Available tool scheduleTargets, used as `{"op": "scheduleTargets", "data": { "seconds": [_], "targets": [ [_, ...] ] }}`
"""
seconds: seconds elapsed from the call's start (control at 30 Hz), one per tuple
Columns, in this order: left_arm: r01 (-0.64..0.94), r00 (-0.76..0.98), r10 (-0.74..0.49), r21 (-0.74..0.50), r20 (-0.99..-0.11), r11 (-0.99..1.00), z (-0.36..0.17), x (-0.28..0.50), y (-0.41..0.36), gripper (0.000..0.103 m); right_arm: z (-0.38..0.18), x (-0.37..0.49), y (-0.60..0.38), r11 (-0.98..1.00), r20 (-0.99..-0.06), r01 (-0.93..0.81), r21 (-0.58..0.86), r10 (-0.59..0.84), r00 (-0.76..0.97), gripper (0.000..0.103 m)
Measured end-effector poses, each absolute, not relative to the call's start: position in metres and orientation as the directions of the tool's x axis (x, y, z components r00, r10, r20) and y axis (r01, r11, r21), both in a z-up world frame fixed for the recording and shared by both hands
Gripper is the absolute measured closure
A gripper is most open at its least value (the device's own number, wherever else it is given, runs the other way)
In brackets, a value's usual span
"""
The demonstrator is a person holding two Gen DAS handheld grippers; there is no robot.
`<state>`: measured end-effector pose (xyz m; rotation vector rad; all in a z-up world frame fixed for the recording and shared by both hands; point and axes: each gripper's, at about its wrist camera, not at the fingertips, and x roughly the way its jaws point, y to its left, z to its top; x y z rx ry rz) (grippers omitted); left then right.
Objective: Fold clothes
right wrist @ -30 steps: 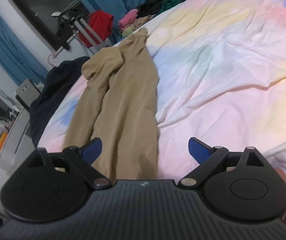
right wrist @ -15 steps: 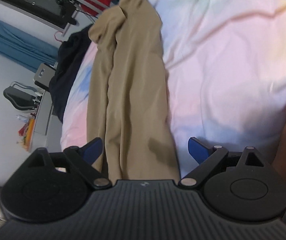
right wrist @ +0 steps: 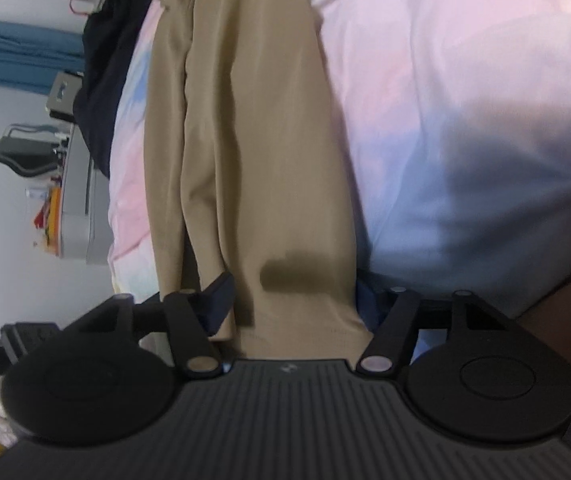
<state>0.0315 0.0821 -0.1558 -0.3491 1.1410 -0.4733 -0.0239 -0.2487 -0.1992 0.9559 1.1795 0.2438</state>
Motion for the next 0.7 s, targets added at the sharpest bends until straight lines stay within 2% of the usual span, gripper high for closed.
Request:
{"op": "scheduleTargets", "data": {
  "seconds": [0.03, 0.07, 0.23, 0.37, 0.43, 0.47, 0.5, 0.53, 0.6, 0.7],
  "targets": [
    [0.193, 0.320, -0.538, -0.502, -0.780, 0.843, -0.156, 0.030, 0.079, 0.067, -0.200, -0.026, -0.247, 0.599, -0.670, 0.304, 0.741, 0.628, 0.396, 0.043],
    [0.204, 0.311, -0.539, -0.499, -0.783, 0.842, -0.157, 0.027, 0.077, 0.070, -0.199, -0.029, -0.242, 0.613, -0.679, 0.297, 0.732, 0.627, 0.382, 0.051],
    [0.191, 0.294, -0.547, -0.513, -0.783, 0.837, -0.162, 0.028, 0.074, 0.070, -0.193, -0.039, -0.227, 0.675, -0.720, 0.265, 0.688, 0.589, 0.368, 0.054],
    [0.218, 0.288, -0.557, -0.513, -0.779, 0.830, -0.163, 0.028, 0.070, 0.065, -0.194, -0.038, -0.220, 0.694, -0.737, 0.269, 0.668, 0.567, 0.369, 0.054],
    [0.235, 0.290, -0.555, -0.505, -0.779, 0.831, -0.163, 0.027, 0.067, 0.069, -0.190, -0.038, -0.211, 0.740, -0.759, 0.224, 0.635, 0.541, 0.362, 0.054],
    [0.236, 0.292, -0.553, -0.501, -0.780, 0.832, -0.163, 0.028, 0.066, 0.080, -0.188, -0.038, -0.206, 0.761, -0.770, 0.204, 0.616, 0.526, 0.361, 0.059],
    [0.231, 0.294, -0.556, -0.507, -0.777, 0.831, -0.163, 0.028, 0.067, 0.085, -0.185, -0.039, -0.204, 0.781, -0.783, 0.193, 0.594, 0.506, 0.363, 0.076],
    [0.230, 0.302, -0.562, -0.514, -0.770, 0.827, -0.162, 0.027, 0.069, 0.090, -0.182, -0.041, -0.203, 0.795, -0.791, 0.186, 0.578, 0.489, 0.367, 0.082],
    [0.229, 0.318, -0.576, -0.528, -0.753, 0.818, -0.161, 0.025, 0.072, 0.096, -0.176, -0.045, -0.213, 0.757, -0.761, 0.209, 0.619, 0.512, 0.399, 0.090],
    [0.252, 0.370, -0.623, -0.571, -0.689, 0.781, -0.145, 0.021, 0.076, 0.098, -0.157, -0.054, -0.230, 0.704, -0.699, 0.206, 0.680, 0.538, 0.471, 0.091]
  ]
}}
